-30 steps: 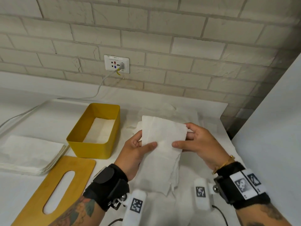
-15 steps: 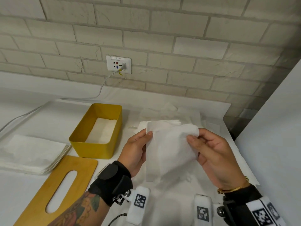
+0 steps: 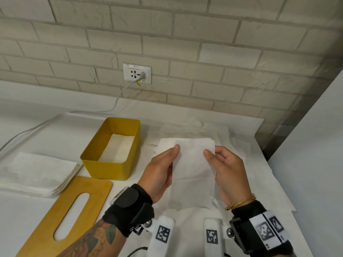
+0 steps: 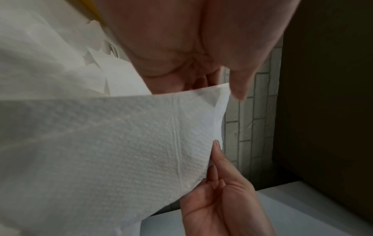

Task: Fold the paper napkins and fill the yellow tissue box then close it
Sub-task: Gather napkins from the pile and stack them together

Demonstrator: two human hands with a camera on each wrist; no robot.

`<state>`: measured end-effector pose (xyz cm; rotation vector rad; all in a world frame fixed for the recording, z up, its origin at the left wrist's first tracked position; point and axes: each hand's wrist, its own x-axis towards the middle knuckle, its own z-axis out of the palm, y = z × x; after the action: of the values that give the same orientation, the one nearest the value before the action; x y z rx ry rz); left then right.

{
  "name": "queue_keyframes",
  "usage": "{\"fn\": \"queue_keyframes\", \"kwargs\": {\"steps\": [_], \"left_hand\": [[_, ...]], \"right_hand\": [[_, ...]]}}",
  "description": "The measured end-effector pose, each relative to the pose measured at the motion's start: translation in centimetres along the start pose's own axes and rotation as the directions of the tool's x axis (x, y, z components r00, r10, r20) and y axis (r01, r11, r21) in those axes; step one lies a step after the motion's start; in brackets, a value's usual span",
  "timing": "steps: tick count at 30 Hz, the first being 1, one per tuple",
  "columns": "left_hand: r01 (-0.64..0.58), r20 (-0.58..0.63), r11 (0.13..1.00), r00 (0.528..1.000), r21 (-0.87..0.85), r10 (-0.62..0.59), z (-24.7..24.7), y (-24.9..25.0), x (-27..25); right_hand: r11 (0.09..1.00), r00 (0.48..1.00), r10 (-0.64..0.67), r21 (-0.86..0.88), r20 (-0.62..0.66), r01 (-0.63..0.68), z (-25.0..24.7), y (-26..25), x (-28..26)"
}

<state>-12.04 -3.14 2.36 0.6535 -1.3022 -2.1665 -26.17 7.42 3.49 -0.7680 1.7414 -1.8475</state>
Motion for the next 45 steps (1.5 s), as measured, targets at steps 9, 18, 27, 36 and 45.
{"fn": "queue_keyframes", "kwargs": {"steps": [9,18,27,36,45], "left_hand": [[-0.042,-0.076,0.998,0.996,0.050,0.046,0.3,0.3,0.1],[-0.140,-0.143,0.990,0.980,-0.013,0.136,-1.5,2.2,0.5],[-0.103,-0.079,0.994,0.992,-0.021,0.101,-0.4,1.3,0.0],[0.017,-0.164,1.000,0.986,0.001,-0.016,-3.1,-1.1,-1.3],[-0.088,-0.199,0.992,0.978,-0.088,0.069,-6.1,0.2,-2.2]], "right_hand": [[0.997,0.999,0.037,0.070,0.013,-0.038,1.0,0.8,-0.7],[0.920,0.820,0.365,-0.304,0.441,-0.246,-1.4,5.4,-4.5],[0.979,0.923,0.135,-0.190,0.360,-0.069,0.0,2.6,-2.2],[0.945,0.832,0.328,-0.178,0.447,-0.276,1.7,6.3,-3.1],[0.878,0.906,0.407,-0.322,0.118,-0.353,-3.0,3.4,3.0]]}}
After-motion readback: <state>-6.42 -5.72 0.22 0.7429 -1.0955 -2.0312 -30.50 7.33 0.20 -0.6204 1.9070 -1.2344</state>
